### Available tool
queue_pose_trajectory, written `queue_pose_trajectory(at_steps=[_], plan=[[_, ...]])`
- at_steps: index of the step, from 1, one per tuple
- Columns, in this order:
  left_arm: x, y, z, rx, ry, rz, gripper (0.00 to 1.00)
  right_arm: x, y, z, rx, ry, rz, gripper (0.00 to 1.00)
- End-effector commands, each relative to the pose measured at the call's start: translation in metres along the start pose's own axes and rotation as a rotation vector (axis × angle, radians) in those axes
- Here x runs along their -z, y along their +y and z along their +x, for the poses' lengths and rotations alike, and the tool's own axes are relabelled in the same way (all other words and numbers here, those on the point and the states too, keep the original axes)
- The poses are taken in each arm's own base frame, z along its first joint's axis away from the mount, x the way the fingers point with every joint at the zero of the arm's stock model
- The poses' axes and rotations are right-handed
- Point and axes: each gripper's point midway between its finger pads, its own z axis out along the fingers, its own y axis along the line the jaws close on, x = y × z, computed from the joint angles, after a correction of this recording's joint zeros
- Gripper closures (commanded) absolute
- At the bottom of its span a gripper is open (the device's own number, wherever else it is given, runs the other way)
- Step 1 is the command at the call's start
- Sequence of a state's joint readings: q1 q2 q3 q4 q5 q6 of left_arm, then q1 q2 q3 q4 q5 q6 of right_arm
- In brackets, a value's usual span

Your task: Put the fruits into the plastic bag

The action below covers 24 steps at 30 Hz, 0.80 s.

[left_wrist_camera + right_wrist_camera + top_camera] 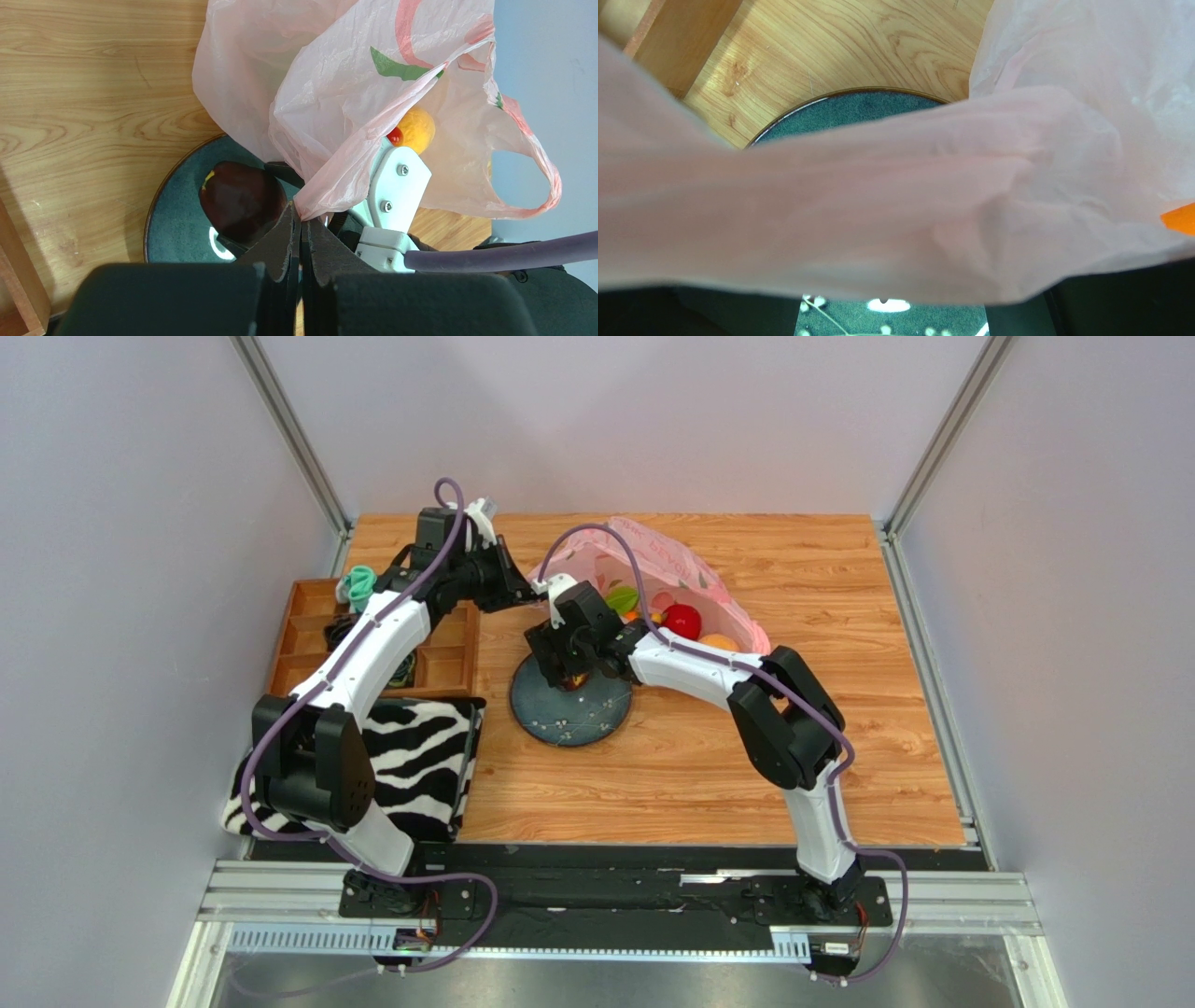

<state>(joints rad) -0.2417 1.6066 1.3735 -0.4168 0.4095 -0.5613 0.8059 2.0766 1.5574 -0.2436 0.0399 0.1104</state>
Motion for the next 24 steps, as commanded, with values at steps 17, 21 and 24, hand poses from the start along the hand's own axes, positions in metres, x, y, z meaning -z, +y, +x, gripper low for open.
queue_pose_trajectory(at_steps=[17, 21, 24], plan=[[0.011, -0.026, -0.010, -0.033, -0.053, 0.093, 1.00, -0.006, 0.008, 0.058, 0.049, 0.146, -0.058, 0.21], [0.011, -0.025, -0.008, -0.032, -0.048, 0.090, 1.00, -0.007, 0.009, 0.060, 0.053, 0.156, -0.065, 0.30], [0.011, -0.025, -0.009, -0.033, -0.049, 0.090, 1.00, -0.004, 0.009, 0.057, 0.061, 0.148, -0.068, 0.44]])
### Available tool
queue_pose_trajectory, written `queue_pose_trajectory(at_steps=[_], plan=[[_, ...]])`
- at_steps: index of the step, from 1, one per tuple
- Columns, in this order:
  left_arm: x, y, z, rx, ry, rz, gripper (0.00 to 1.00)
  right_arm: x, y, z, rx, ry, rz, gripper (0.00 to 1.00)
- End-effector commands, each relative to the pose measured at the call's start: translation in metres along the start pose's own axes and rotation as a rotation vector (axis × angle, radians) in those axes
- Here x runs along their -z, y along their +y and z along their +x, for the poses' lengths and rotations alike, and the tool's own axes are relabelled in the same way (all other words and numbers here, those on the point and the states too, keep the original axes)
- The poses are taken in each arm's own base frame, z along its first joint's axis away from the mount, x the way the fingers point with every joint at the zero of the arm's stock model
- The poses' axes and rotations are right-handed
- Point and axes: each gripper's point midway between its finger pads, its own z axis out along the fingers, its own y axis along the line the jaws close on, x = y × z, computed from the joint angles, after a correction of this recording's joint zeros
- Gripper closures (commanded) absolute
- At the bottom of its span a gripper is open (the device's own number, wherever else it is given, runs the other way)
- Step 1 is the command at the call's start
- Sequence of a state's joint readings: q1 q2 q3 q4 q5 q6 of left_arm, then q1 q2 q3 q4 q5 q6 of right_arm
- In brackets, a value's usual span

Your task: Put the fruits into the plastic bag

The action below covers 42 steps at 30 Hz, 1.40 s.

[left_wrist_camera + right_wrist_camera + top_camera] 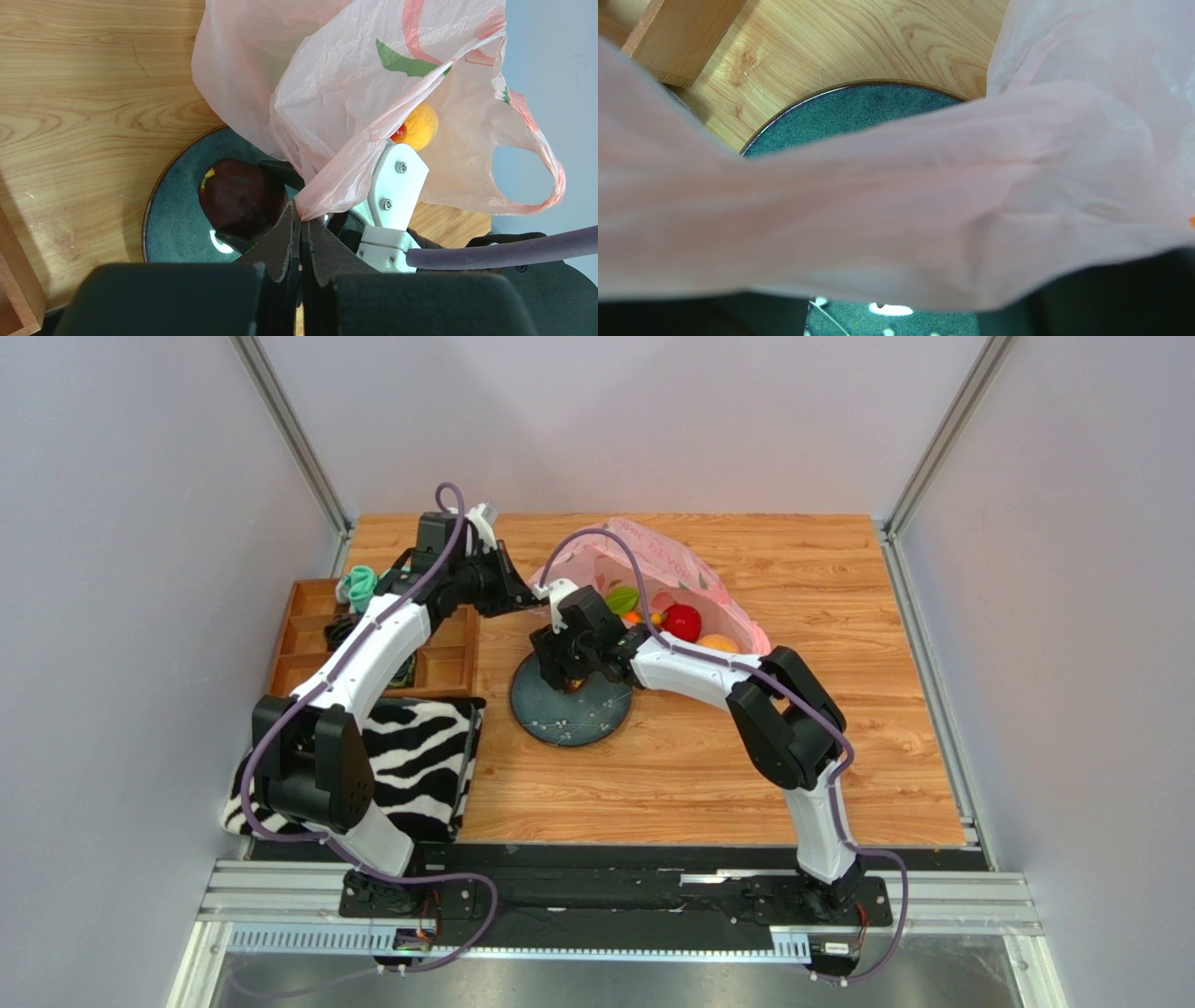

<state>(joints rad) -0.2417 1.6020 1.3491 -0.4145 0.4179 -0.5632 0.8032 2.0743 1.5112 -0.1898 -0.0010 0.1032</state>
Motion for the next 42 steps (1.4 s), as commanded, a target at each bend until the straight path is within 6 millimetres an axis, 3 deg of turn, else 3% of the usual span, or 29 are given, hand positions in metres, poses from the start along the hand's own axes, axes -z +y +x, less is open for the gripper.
queue_pose_trajectory(at_steps=[1, 10, 14, 17, 18, 22, 26, 29, 34, 39, 42], plan=[[0.012, -0.028, -0.017, -0.042, -0.068, 0.090, 1.00, 0.002, 0.006, 0.047, 0.057, 0.152, -0.031, 0.48], [0.014, -0.028, -0.015, -0.041, -0.066, 0.088, 1.00, 0.038, 0.016, 0.007, 0.083, 0.041, -0.073, 0.74], [0.014, -0.028, -0.015, -0.039, -0.065, 0.086, 1.00, 0.075, 0.026, -0.014, 0.111, -0.035, -0.108, 0.77], [0.015, -0.028, -0.014, -0.035, -0.065, 0.083, 1.00, 0.095, 0.033, -0.011, 0.127, -0.050, -0.129, 0.80], [0.015, -0.028, -0.015, -0.036, -0.067, 0.082, 1.00, 0.111, 0.036, -0.022, 0.130, -0.089, -0.136, 0.80], [0.016, -0.027, -0.015, -0.036, -0.069, 0.076, 1.00, 0.148, 0.033, -0.032, 0.124, -0.151, -0.121, 0.81], [0.017, -0.026, -0.013, -0.034, -0.063, 0.071, 1.00, 0.179, 0.016, -0.052, 0.108, -0.237, -0.046, 0.81], [0.018, -0.025, -0.010, -0.034, -0.058, 0.066, 1.00, 0.192, -0.012, -0.063, 0.063, -0.278, 0.044, 0.81], [0.022, -0.026, -0.009, -0.042, -0.059, 0.066, 1.00, 0.193, -0.058, -0.066, -0.012, -0.273, 0.145, 0.82], [0.028, -0.027, -0.006, -0.051, -0.063, 0.072, 1.00, 0.179, -0.104, -0.063, -0.120, -0.213, 0.236, 0.84], [0.032, -0.029, -0.005, -0.056, -0.064, 0.078, 1.00, 0.171, -0.120, -0.067, -0.150, -0.207, 0.263, 0.85]])
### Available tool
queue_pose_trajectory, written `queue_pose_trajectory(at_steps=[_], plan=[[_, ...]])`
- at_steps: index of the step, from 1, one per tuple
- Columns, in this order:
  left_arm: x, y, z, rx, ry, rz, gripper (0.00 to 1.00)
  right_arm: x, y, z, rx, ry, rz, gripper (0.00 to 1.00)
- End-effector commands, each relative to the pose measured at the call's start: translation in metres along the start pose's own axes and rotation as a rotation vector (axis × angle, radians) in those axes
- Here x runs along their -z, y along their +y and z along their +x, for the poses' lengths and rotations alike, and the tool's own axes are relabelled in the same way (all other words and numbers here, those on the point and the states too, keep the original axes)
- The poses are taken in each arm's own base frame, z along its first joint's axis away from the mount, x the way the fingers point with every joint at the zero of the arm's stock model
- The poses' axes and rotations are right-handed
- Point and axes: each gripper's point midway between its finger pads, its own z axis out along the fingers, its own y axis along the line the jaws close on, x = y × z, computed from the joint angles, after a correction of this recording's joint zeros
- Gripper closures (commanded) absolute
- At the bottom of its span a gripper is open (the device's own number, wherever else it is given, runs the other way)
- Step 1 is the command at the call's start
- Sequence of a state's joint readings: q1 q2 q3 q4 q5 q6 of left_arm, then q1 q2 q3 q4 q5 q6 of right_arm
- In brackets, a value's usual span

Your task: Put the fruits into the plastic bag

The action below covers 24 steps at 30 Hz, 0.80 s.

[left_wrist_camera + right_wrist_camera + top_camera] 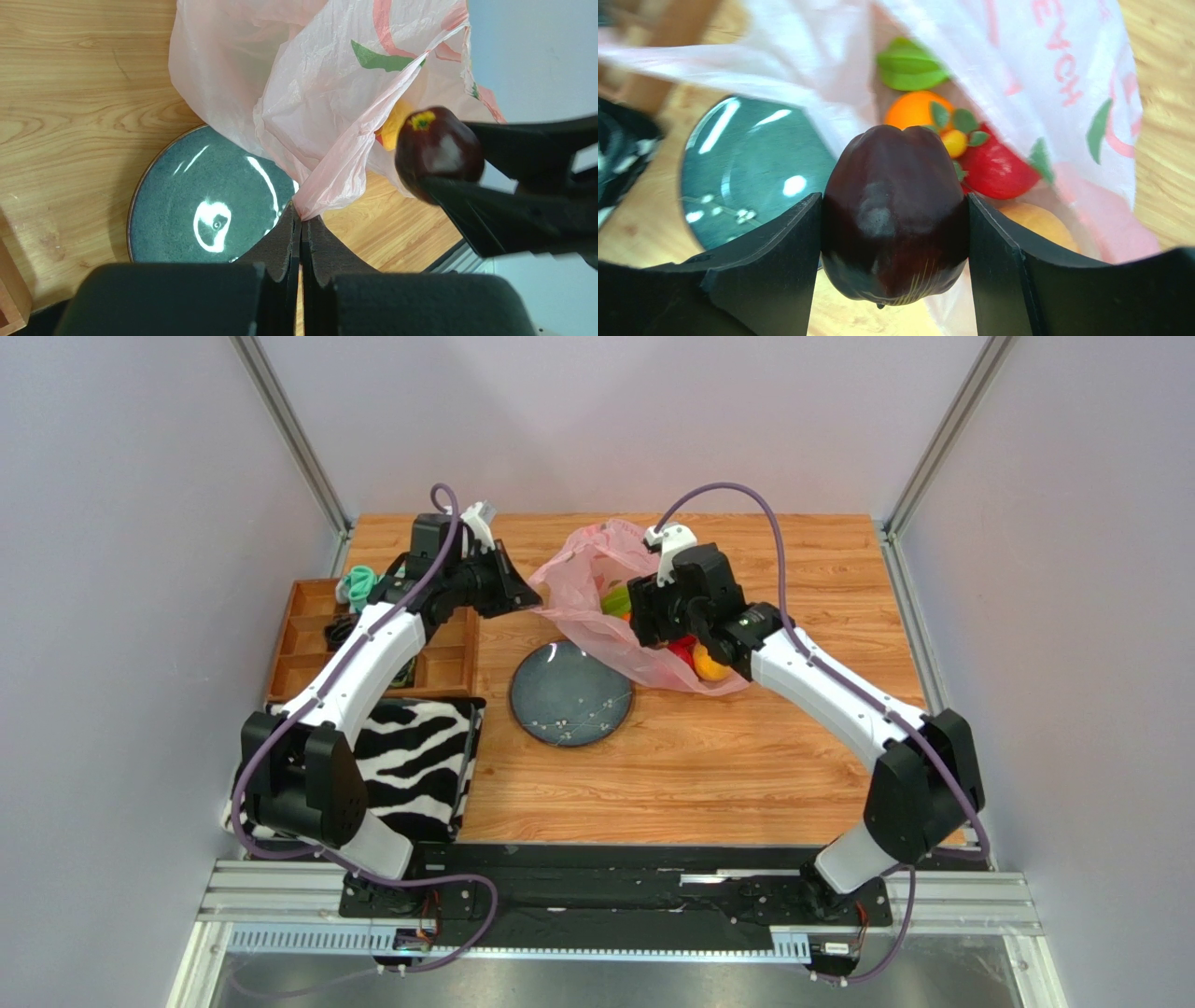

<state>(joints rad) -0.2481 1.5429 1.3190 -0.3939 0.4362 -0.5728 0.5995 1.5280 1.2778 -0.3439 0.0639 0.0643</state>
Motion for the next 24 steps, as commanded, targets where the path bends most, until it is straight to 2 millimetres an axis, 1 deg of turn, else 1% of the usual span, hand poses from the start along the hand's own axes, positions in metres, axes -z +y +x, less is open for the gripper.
queue_pose_trajectory(at_steps=[1, 2, 3, 4, 5, 6, 7, 8, 9, 11, 12, 13, 14, 16, 17, 19, 20, 22, 24], plan=[[0.018, -0.016, -0.006, -0.045, -0.040, 0.037, 1.00, -0.010, -0.022, -0.029, -0.065, -0.040, 0.066, 0.85], [0.019, -0.018, -0.006, -0.047, -0.040, 0.042, 1.00, -0.014, -0.022, -0.030, -0.062, -0.038, 0.070, 0.85], [0.019, -0.018, -0.005, -0.046, -0.040, 0.044, 1.00, -0.022, -0.024, -0.029, -0.058, -0.029, 0.078, 0.85], [0.019, -0.018, -0.004, -0.046, -0.037, 0.046, 1.00, -0.027, -0.026, -0.037, -0.057, -0.041, 0.092, 0.85], [0.019, -0.019, -0.003, -0.047, -0.035, 0.049, 1.00, -0.032, -0.027, -0.040, -0.057, -0.044, 0.101, 0.85], [0.019, -0.020, -0.003, -0.048, -0.035, 0.051, 1.00, -0.044, -0.029, -0.032, -0.058, -0.015, 0.112, 0.85], [0.018, -0.021, -0.002, -0.050, -0.031, 0.053, 1.00, -0.046, -0.030, -0.044, -0.069, -0.038, 0.125, 0.85], [0.019, -0.022, -0.001, -0.052, -0.030, 0.054, 1.00, -0.051, -0.031, -0.045, -0.076, -0.036, 0.134, 0.85], [0.019, -0.022, -0.001, -0.052, -0.029, 0.055, 1.00, -0.062, -0.031, -0.039, -0.080, -0.015, 0.140, 0.85], [0.019, -0.025, 0.000, -0.056, -0.032, 0.059, 1.00, -0.069, -0.032, -0.044, -0.088, -0.020, 0.149, 0.83], [0.019, -0.025, 0.000, -0.056, -0.030, 0.060, 1.00, -0.073, -0.032, -0.043, -0.087, -0.012, 0.151, 0.83], [0.019, -0.026, 0.000, -0.059, -0.030, 0.061, 1.00, -0.083, -0.034, -0.034, -0.087, 0.017, 0.163, 0.82], [0.019, -0.027, 0.001, -0.060, -0.030, 0.062, 1.00, -0.084, -0.034, -0.038, -0.088, 0.014, 0.165, 0.77], [0.020, -0.028, 0.000, -0.061, -0.031, 0.063, 1.00, -0.087, -0.034, -0.029, -0.085, 0.047, 0.170, 0.70], [0.021, -0.028, -0.001, -0.060, -0.037, 0.061, 1.00, -0.087, -0.034, -0.029, -0.085, 0.049, 0.170, 0.57], [0.020, -0.028, -0.001, -0.060, -0.037, 0.061, 1.00, -0.087, -0.032, -0.027, -0.077, 0.048, 0.156, 0.41], [0.020, -0.028, -0.001, -0.059, -0.039, 0.060, 1.00, -0.085, -0.031, -0.029, -0.067, 0.041, 0.147, 0.30], [0.020, -0.030, -0.002, -0.058, -0.039, 0.064, 1.00, -0.083, -0.030, -0.032, -0.063, 0.035, 0.135, 0.24], [0.019, -0.031, -0.004, -0.055, -0.040, 0.068, 1.00, -0.078, -0.027, -0.040, -0.058, 0.014, 0.122, 0.21]])
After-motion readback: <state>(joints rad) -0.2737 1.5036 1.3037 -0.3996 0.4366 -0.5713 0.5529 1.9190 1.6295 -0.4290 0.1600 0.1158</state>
